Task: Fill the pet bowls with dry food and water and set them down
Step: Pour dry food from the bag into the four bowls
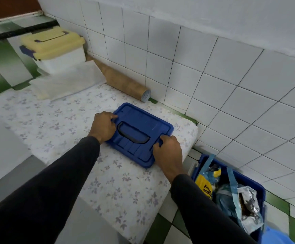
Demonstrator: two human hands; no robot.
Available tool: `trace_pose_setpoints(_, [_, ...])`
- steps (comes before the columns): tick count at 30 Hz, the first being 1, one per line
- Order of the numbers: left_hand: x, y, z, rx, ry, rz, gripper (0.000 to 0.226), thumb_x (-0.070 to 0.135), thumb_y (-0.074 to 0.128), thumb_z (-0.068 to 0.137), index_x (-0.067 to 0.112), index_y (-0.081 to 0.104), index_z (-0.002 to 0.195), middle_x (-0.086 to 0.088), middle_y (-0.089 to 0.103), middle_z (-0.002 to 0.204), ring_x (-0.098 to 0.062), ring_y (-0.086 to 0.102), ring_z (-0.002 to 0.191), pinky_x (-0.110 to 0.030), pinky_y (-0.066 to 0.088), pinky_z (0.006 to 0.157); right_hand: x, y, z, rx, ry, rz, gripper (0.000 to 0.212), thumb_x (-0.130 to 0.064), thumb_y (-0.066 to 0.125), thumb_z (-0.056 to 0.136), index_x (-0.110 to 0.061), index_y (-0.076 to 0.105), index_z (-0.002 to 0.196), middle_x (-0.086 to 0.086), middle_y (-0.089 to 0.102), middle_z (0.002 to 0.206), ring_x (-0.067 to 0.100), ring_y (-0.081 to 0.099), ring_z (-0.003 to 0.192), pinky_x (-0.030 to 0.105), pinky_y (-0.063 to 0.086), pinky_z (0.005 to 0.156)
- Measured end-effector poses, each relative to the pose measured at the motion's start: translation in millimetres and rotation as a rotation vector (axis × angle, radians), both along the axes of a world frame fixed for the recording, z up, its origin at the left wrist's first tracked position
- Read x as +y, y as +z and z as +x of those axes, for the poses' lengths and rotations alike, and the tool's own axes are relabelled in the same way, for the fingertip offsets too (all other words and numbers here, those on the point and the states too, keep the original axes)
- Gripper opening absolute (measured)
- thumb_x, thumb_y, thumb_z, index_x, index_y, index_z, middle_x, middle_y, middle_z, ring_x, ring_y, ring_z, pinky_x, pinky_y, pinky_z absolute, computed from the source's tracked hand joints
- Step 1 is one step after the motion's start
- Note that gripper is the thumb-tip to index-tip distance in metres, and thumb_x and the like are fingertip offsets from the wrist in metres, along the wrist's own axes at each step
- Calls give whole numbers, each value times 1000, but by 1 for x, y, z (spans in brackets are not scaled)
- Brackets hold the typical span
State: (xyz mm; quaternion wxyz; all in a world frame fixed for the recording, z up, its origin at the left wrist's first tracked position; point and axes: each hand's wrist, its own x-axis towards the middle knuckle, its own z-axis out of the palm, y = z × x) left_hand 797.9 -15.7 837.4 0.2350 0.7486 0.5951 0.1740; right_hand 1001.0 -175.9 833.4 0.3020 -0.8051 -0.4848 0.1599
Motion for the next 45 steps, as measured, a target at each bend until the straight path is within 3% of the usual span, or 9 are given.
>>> trace_pose_setpoints(3, [3, -2, -1, 34, -26, 18, 40, -4, 53, 97, 4, 67, 134, -18, 63, 137, -38, 53, 129, -47, 45, 111, 0, -1, -3, -56, 8, -31, 20, -23, 55, 96, -9, 66, 105, 7, 57, 106, 16, 50, 78, 27, 43, 66])
trace_pose_setpoints(6, [2, -4, 1, 110, -59, 49, 38, 2, 49, 101, 8, 66, 136, -14, 62, 138, -39, 52, 126, -48, 42, 109, -2, -1, -6, -139, 27, -65, 22, -24, 52, 97, -8, 66, 104, 9, 54, 113, 23, 53, 96, 34, 52, 75])
trace_pose_setpoints(11, [-7, -6, 3, 154, -33, 68, 40, 13, 52, 104, 13, 59, 144, -18, 44, 155, -40, 37, 139, -52, 38, 113, -6, 0, -5, -337, 43, -120, 29, -31, 45, 99, -13, 64, 111, 8, 51, 119, 25, 45, 110, 36, 46, 86])
trace_pose_setpoints(14, [-14, -2, 11, 171, -66, 128, 44, 22, 58, 102, 14, 57, 145, -18, 45, 154, -39, 39, 139, -53, 38, 112, -14, -1, 2, -384, 38, -115, 36, -39, 42, 100, -17, 61, 120, 6, 52, 121, 25, 45, 111, 41, 41, 92])
trace_pose_setpoints(22, [-56, 8, 94, 178, -369, 205, 42, 26, 56, 102, 12, 61, 140, -15, 52, 149, -33, 44, 139, -53, 30, 120, -67, -7, 55, -370, -21, -128, 47, -44, 44, 100, -12, 60, 130, 12, 58, 129, 30, 50, 119, 42, 39, 105])
trace_pose_setpoints(33, [-162, -12, 237, 76, -773, 277, 30, 14, 63, 94, 8, 72, 122, -14, 65, 124, -36, 55, 116, -44, 42, 104, -184, -23, 137, -315, -383, -254, 41, -42, 51, 95, -16, 62, 125, 11, 60, 121, 31, 50, 110, 43, 45, 93])
trace_pose_setpoints(40, [-226, -35, 303, 17, -941, 118, 36, 21, 60, 100, 15, 64, 135, -4, 60, 124, -25, 51, 120, -39, 45, 100, -240, -30, 156, -229, -471, -388, 43, -34, 51, 90, -20, 57, 130, 12, 53, 122, 31, 47, 111, 40, 46, 92])
trace_pose_setpoints(45, [-248, -43, 338, 17, -1000, 76, 36, 26, 64, 100, 15, 66, 133, -5, 63, 123, -25, 52, 121, -40, 47, 101, -260, -41, 151, -157, -449, -453, 45, -49, 53, 89, -17, 65, 118, 13, 46, 122, 34, 47, 109, 40, 48, 94])
